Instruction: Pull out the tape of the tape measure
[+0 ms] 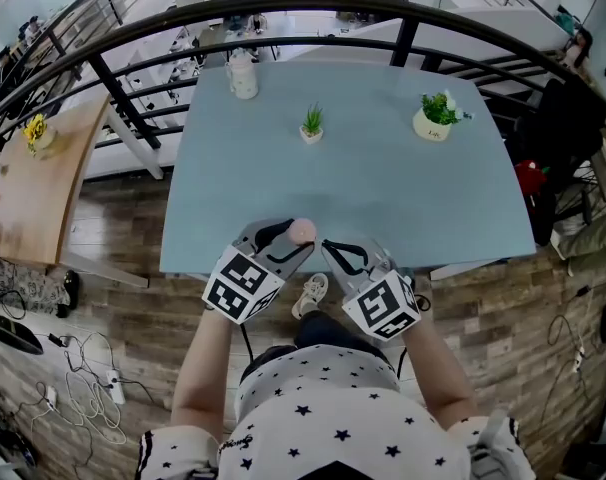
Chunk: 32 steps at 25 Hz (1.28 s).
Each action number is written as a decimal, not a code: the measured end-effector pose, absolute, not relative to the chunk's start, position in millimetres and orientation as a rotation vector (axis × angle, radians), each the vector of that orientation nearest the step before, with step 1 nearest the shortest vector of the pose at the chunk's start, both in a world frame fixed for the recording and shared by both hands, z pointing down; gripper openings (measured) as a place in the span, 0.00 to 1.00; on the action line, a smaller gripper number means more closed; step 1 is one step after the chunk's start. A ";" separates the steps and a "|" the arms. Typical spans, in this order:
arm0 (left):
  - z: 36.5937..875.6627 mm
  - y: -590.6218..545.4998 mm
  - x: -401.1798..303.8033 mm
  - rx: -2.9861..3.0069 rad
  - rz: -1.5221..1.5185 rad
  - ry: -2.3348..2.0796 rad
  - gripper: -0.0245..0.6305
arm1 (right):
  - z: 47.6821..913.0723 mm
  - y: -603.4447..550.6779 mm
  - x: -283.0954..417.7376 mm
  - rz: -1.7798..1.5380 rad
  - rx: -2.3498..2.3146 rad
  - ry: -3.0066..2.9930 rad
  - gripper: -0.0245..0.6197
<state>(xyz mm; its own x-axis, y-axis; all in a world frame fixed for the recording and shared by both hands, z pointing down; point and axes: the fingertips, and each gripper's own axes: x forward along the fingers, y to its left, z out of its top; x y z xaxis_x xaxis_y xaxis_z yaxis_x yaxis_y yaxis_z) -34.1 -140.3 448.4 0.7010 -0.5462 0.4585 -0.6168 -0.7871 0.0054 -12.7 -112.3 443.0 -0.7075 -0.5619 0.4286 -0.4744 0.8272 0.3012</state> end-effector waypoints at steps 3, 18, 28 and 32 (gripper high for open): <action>448.5 -141.5 -36.7 2.746 0.659 -0.957 0.36 | 442.6 -114.5 -9.9 -0.230 0.778 -2.484 0.05; 453.5 -143.9 -36.4 2.763 0.676 -0.930 0.36 | 447.0 -119.9 0.4 -0.209 0.816 -2.451 0.05; 452.2 -148.1 -35.9 2.771 0.649 -0.916 0.36 | 447.2 -125.3 2.3 -0.193 0.851 -2.443 0.05; 452.3 -147.8 -35.7 2.774 0.646 -0.908 0.36 | 446.4 -125.7 1.4 -0.197 0.851 -2.441 0.05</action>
